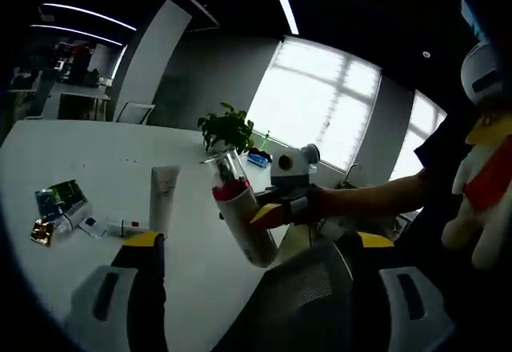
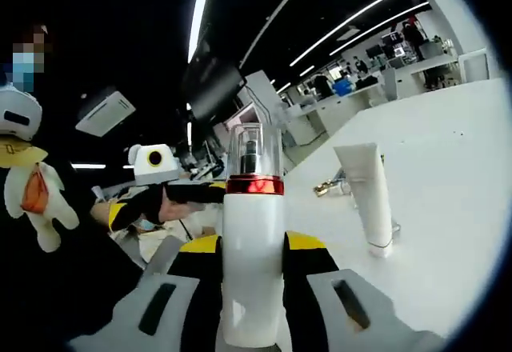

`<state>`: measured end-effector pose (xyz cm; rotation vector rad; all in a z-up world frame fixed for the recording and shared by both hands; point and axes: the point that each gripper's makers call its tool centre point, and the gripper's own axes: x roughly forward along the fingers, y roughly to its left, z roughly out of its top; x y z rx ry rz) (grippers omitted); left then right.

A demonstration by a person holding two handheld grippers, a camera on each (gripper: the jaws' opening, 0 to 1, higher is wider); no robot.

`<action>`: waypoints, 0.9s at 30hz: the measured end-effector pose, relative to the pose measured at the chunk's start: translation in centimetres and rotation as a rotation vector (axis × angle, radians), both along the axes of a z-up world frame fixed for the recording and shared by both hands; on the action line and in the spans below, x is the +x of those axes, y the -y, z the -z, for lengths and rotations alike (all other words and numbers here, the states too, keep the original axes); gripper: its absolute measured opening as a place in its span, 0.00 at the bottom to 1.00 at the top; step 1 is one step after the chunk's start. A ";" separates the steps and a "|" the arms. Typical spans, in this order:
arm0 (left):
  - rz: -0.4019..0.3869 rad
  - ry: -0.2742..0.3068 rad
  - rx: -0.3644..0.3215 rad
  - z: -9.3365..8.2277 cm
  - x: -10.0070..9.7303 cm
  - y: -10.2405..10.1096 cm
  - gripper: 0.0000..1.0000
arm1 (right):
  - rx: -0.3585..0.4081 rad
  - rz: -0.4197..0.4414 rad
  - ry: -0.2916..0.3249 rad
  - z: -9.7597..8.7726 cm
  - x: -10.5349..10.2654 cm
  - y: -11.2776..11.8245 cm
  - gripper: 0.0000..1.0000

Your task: Arrange the skincare products in the storage area until every visible bottle or jar stands upright without overlapping.

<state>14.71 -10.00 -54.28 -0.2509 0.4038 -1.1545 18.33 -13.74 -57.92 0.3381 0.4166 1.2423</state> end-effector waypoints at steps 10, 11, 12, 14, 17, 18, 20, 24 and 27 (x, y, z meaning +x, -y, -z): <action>0.029 0.007 -0.050 -1.7 0.9 0.7 0.81 | 0.096 -0.094 0.026 -2.6 -1.7 -3.2 0.27; 0.034 0.005 -0.057 -1.8 0.9 0.8 0.80 | 0.109 -0.103 0.029 -2.9 -1.9 -3.5 0.27; 0.036 -0.002 -0.067 -1.9 1.1 0.8 0.78 | 0.118 -0.110 0.029 -3.1 -2.1 -3.6 0.27; 0.035 -0.013 -0.087 -2.2 1.3 1.0 0.73 | 0.139 -0.124 0.029 -3.6 -2.5 -3.9 0.27; 0.031 -0.019 -0.125 -3.0 1.7 1.2 0.64 | 0.150 -0.143 0.035 -4.0 -2.9 -4.2 0.27; 0.028 -0.023 -0.133 -3.2 1.8 1.3 0.58 | 0.152 -0.148 0.037 -4.1 -3.0 -4.2 0.27; 0.038 -0.007 -0.149 -3.7 1.9 1.5 0.49 | 0.155 -0.162 0.043 -4.3 -3.2 -4.3 0.27; 0.056 0.002 -0.152 -4.0 1.8 1.8 0.40 | 0.173 -0.174 0.050 -4.9 -3.5 -4.3 0.27; 0.074 0.008 -0.151 -4.1 1.4 1.9 0.34 | 0.188 -0.178 0.053 -5.3 -3.6 -4.3 0.27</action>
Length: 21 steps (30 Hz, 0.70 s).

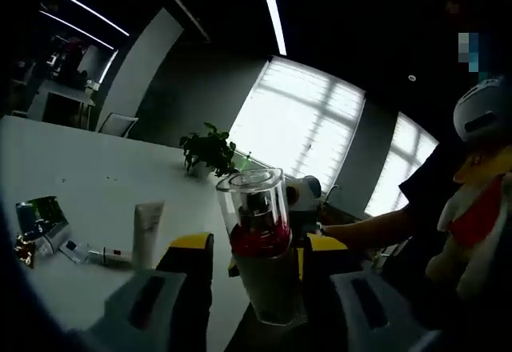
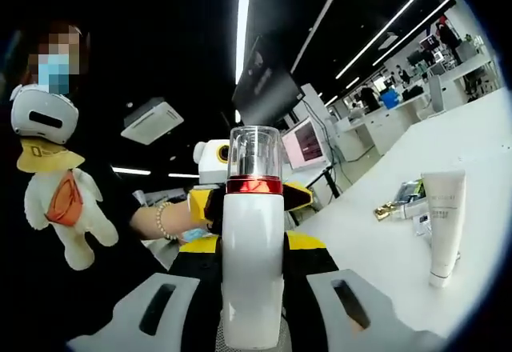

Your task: Arrange the skincare products in the storage area until every visible bottle or jar stands upright without overlapping.

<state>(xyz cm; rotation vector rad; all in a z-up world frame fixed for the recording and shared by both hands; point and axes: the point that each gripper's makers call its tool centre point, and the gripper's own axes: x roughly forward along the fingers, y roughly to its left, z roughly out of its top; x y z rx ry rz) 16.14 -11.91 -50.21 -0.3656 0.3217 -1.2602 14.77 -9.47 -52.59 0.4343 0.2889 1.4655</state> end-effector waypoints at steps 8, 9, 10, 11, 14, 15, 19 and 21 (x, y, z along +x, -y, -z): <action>0.020 0.049 0.023 -0.9 -0.2 0.8 0.27 | 0.017 -0.013 -0.004 -0.5 -0.4 -0.1 0.27; 0.021 0.048 0.035 -1.0 -0.1 0.9 0.26 | 0.015 -0.014 -0.003 -0.5 -0.4 0.0 0.27; 0.026 0.047 0.042 -1.0 -0.1 0.9 0.26 | 0.012 -0.013 0.000 -0.6 -0.4 0.0 0.27; 0.031 0.049 0.048 -1.0 -0.1 1.0 0.26 | 0.007 -0.013 0.004 -0.6 -0.4 0.1 0.28; 0.050 0.030 0.066 -1.0 0.1 1.3 0.25 | -0.035 -0.017 0.013 -0.6 -0.4 0.2 0.28; 0.057 0.032 0.074 -1.1 0.1 1.5 0.25 | -0.059 -0.021 0.013 -0.4 -0.5 0.2 0.28; 0.119 0.120 0.165 -0.9 -0.3 2.5 0.24 | -0.161 -0.002 0.081 0.2 -0.4 0.8 0.29; 0.153 0.176 0.199 -0.9 -0.7 3.3 0.24 | -0.221 0.007 0.124 0.5 -0.3 1.3 0.29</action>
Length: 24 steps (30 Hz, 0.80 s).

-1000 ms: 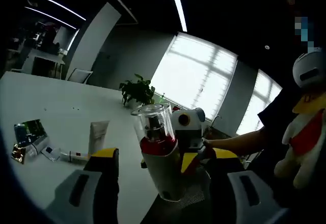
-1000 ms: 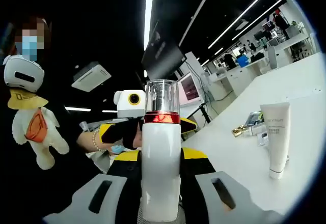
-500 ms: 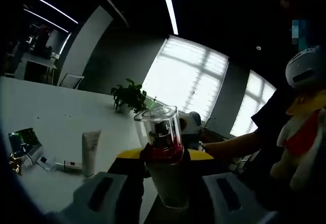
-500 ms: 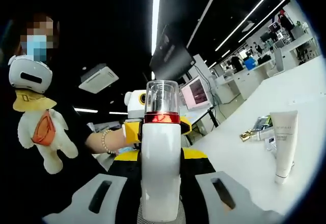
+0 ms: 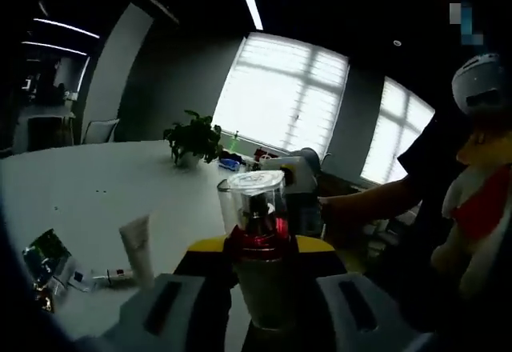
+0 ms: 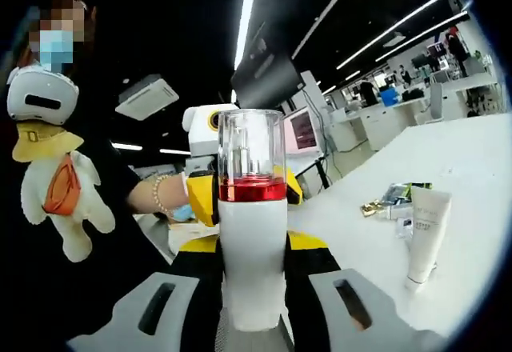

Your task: Arrange the skincare products in the storage area until every visible bottle or jar stands upright without overlapping.

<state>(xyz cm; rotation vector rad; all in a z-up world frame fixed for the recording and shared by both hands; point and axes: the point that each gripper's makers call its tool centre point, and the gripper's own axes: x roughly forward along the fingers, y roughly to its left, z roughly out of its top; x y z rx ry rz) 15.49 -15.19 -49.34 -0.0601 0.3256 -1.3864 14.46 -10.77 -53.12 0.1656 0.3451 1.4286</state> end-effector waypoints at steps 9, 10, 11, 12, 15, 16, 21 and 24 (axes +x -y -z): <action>0.060 0.051 -0.002 0.3 0.4 1.7 0.23 | -0.075 0.053 0.087 0.4 0.3 2.2 0.30; 0.066 0.060 -0.001 0.4 0.5 1.9 0.23 | -0.079 0.059 0.087 0.5 0.3 2.3 0.30; 0.070 0.070 0.005 0.4 0.3 2.1 0.23 | -0.091 0.067 0.096 0.6 0.4 2.6 0.30; 0.075 0.083 0.011 0.5 0.2 2.4 0.23 | -0.108 0.071 0.105 0.8 0.5 2.8 0.30; 0.087 0.101 0.021 0.8 0.1 2.8 0.23 | -0.121 0.070 0.097 1.1 0.6 3.2 0.32; 0.089 0.104 0.020 0.9 0.1 2.9 0.23 | -0.132 0.068 0.105 1.3 0.6 3.3 0.32; 0.103 0.102 -0.011 1.1 -0.2 3.6 0.23 | -0.173 0.066 0.133 2.6 0.9 2.9 0.34; 0.112 0.115 -0.005 1.4 -0.3 4.1 0.23 | -0.190 0.059 0.147 3.3 1.1 3.0 0.32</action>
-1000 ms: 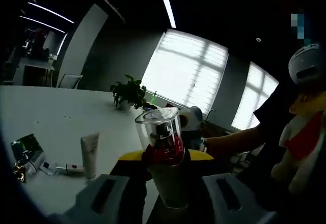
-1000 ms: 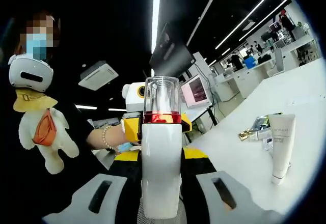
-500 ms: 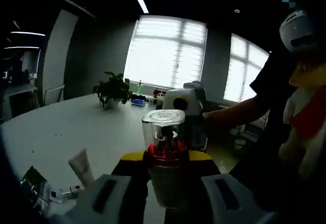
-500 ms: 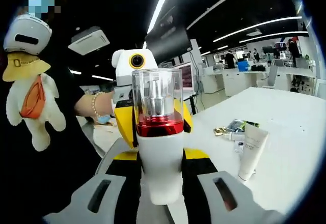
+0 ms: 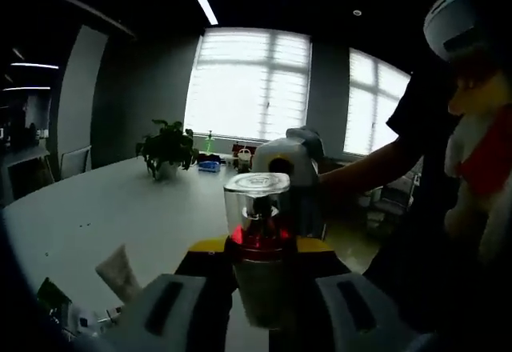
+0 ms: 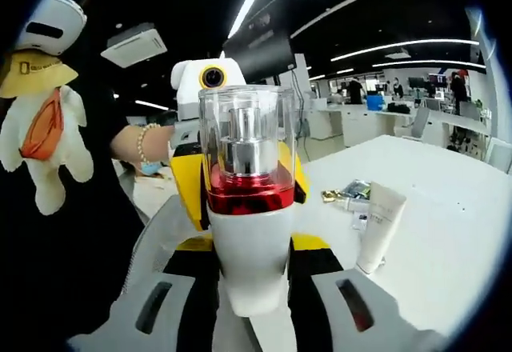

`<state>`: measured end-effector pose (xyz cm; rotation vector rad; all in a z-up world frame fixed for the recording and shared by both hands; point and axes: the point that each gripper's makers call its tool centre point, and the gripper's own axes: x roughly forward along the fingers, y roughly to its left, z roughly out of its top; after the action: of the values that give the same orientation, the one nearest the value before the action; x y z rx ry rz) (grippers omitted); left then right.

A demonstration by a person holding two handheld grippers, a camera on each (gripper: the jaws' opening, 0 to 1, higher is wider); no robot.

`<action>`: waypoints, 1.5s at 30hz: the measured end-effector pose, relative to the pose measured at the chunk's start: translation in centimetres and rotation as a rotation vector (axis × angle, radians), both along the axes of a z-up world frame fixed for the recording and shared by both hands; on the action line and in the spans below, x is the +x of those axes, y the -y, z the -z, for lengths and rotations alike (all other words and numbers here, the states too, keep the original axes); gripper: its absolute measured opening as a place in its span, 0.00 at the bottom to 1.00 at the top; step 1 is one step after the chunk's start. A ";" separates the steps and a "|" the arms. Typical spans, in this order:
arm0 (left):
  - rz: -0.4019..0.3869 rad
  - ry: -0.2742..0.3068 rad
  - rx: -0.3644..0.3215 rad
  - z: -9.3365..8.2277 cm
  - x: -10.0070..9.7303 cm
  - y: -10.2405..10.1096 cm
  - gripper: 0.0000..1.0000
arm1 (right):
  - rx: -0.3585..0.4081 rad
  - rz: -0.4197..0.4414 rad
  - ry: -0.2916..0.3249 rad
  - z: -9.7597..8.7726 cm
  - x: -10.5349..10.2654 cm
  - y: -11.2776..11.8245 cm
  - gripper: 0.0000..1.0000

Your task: Arrange the skincare products in the storage area until every visible bottle or jar stands upright without overlapping.

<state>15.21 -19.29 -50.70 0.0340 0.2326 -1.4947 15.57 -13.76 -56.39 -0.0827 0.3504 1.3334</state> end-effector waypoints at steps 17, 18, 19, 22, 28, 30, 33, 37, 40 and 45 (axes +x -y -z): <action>0.001 0.028 0.120 4.4 2.3 -0.3 0.23 | -0.113 -0.014 0.081 4.3 2.4 0.6 0.30; -0.001 0.028 0.131 4.8 2.4 -0.4 0.23 | -0.121 -0.016 0.080 4.8 2.5 0.6 0.30; -0.004 0.024 0.138 5.2 2.5 -0.4 0.23 | -0.128 -0.017 0.080 5.3 2.7 0.5 0.30; -0.006 0.018 0.157 6.2 2.9 -0.4 0.23 | -0.143 -0.015 0.079 6.2 2.9 0.5 0.30; -0.006 -0.006 0.191 8.4 3.2 -0.1 0.23 | -0.163 -0.010 0.076 8.4 3.3 1.0 0.30; -0.011 -0.014 0.204 9.3 3.4 0.0 0.23 | -0.174 -0.009 0.078 9.4 3.5 1.2 0.30; -0.019 -0.025 0.223 10.5 3.6 0.1 0.23 | -0.182 -0.004 0.071 10.6 3.8 1.5 0.30; -0.020 -0.036 0.243 11.7 3.9 0.3 0.23 | -0.182 0.008 0.069 11.9 4.0 1.7 0.30; -0.019 -0.033 0.263 12.4 4.0 0.5 0.23 | -0.190 0.011 0.071 12.5 4.2 1.8 0.30; -0.017 -0.021 0.288 13.4 4.4 0.8 0.23 | -0.203 0.010 0.075 13.4 4.6 2.3 0.30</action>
<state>19.59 -20.12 -64.14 0.2465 0.4626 -1.4356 20.12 -16.03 -69.81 -0.3002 0.4210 1.2784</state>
